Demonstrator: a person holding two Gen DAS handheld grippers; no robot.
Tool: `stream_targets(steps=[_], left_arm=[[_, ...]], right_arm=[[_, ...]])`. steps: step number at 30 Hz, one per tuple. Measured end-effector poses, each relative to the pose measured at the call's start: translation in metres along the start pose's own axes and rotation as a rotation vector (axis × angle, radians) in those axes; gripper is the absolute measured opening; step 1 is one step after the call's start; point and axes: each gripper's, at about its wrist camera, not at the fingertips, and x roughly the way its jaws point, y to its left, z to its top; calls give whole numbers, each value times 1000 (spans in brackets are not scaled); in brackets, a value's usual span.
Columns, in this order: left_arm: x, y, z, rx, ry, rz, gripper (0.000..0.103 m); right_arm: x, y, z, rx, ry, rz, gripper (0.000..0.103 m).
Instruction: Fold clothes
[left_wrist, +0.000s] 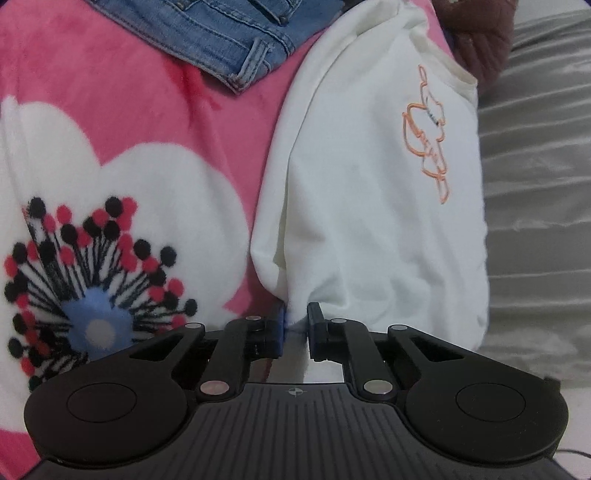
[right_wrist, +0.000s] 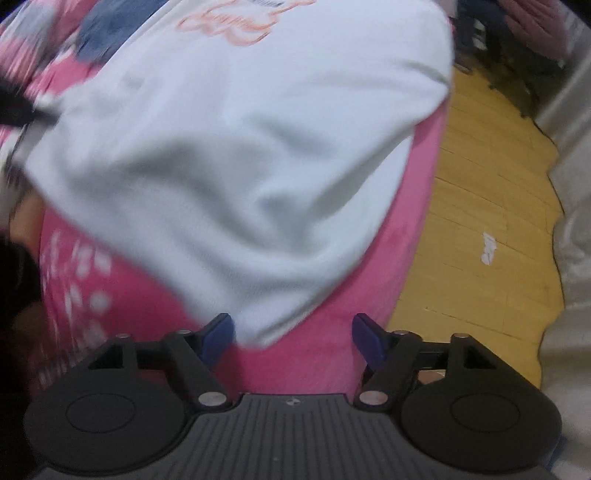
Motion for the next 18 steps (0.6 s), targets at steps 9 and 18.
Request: stream_targets(steps=[9, 18], left_arm=[[-2, -9, -13, 13, -58, 56, 11], [-7, -6, -19, 8, -80, 27, 12]], right_arm=[[-20, 38, -22, -32, -356, -303, 61], [-7, 25, 0, 148, -394, -461, 50]])
